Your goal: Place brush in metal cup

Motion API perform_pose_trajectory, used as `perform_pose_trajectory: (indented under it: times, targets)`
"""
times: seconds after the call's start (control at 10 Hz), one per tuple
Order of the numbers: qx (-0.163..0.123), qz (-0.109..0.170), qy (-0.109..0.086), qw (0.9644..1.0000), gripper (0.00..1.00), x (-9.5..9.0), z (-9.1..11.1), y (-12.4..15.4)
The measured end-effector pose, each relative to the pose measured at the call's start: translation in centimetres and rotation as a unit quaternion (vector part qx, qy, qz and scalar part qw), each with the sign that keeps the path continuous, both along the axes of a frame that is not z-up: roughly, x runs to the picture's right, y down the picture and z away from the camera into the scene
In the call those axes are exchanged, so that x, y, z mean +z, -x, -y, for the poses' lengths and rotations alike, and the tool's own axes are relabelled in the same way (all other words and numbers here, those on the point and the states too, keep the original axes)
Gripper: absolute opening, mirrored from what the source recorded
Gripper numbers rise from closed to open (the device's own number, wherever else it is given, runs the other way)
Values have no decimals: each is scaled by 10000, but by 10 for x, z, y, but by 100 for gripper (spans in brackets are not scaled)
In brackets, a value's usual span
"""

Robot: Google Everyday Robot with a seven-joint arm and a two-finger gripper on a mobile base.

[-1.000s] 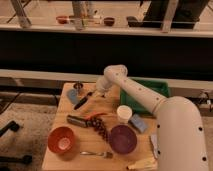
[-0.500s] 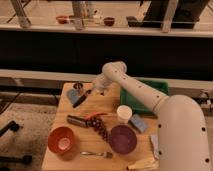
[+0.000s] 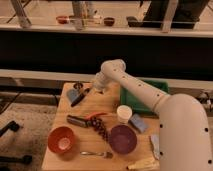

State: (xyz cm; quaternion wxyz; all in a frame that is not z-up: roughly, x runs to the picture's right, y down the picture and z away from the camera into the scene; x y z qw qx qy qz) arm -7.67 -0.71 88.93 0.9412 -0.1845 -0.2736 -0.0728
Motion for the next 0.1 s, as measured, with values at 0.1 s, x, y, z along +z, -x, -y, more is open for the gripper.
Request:
perform_pose_trajectory:
  times: [0.1]
  targets:
    - [8, 10, -19, 10000, 0, -2, 2, 0]
